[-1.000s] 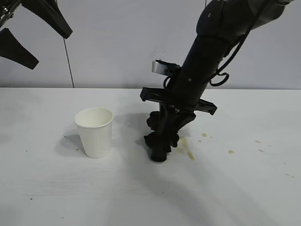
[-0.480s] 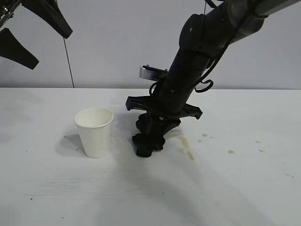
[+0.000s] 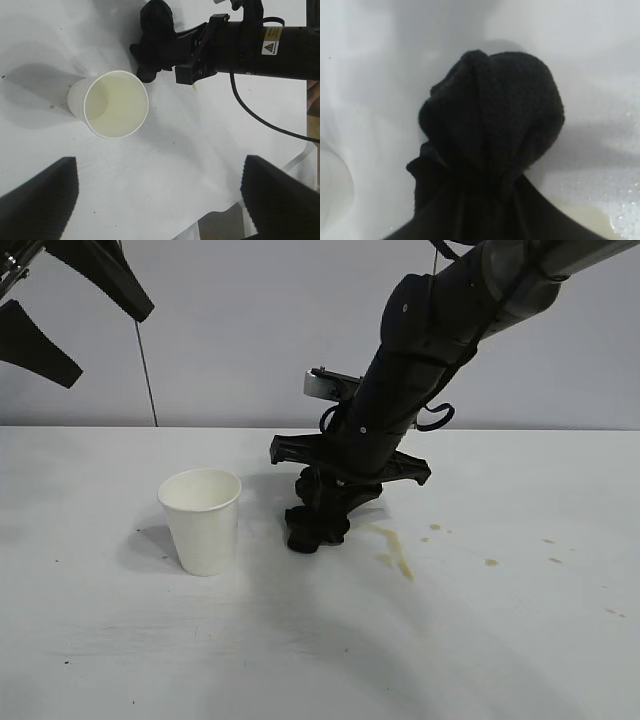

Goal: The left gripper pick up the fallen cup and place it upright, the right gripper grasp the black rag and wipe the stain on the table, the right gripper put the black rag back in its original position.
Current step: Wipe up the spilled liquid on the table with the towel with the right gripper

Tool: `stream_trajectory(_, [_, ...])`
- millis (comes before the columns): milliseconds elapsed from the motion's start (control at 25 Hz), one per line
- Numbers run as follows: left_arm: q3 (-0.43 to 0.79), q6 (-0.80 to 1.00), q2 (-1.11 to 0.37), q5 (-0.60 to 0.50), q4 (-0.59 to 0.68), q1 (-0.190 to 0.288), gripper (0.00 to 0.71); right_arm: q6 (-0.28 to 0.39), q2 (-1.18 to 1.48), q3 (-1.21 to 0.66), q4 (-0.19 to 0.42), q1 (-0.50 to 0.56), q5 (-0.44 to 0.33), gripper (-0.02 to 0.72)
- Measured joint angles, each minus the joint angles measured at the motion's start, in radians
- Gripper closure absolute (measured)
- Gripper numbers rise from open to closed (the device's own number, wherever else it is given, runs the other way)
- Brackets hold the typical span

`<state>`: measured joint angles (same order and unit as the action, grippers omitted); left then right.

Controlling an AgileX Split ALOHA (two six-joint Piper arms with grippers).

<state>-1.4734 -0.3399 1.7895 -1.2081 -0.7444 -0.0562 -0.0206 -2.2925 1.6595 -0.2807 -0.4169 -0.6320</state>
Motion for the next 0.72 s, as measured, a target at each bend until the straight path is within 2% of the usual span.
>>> stream_trajectory(160, [0.0, 0.0, 0.0, 0.0, 0.0, 0.0, 0.074, 0.036, -0.003, 0.008, 0.052, 0.0, -0.006, 0.591])
stream_trajectory(320, [0.0, 0.0, 0.0, 0.0, 0.0, 0.0, 0.074, 0.043, 0.0, 0.016, 0.107, 0.0, -0.061, 0.591])
stream_trajectory(520, [0.0, 0.0, 0.0, 0.0, 0.0, 0.0, 0.074, 0.043, 0.026, 0.014, 0.165, 0.02, -0.162, 0.591])
stream_trajectory(640, [0.0, 0.0, 0.0, 0.0, 0.0, 0.0, 0.074, 0.043, 0.062, 0.005, 0.231, 0.024, -0.233, 0.591])
stream_trajectory(720, [0.0, 0.0, 0.0, 0.0, 0.0, 0.0, 0.074, 0.043, 0.095, 0.004, 0.243, 0.024, -0.278, 0.591])
